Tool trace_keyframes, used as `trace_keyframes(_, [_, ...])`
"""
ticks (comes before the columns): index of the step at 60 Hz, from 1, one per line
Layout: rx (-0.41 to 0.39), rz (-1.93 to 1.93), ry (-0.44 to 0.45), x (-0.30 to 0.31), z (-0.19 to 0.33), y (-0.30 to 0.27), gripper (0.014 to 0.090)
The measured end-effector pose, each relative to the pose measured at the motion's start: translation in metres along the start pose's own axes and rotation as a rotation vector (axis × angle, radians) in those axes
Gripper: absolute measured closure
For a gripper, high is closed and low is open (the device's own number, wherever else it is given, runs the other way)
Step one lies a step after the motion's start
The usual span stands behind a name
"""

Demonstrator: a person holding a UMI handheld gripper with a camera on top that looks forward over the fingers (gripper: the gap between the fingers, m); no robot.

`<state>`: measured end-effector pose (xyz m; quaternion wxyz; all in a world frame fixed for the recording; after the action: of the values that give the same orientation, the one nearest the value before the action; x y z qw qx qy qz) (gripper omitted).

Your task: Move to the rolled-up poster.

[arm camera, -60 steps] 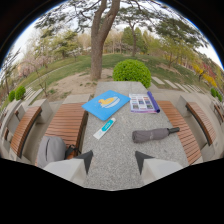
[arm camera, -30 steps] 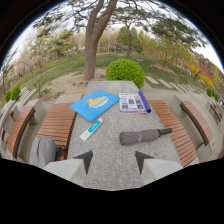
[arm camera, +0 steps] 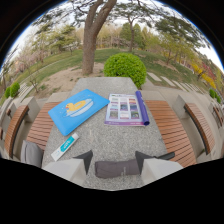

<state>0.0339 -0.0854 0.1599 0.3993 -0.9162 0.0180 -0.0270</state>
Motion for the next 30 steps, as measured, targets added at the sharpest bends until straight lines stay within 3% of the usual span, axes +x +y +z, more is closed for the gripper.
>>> trace_keyframes(30, [-0.060, -0.015, 0.008, 0.063, 0.215, -0.056, 0.0202])
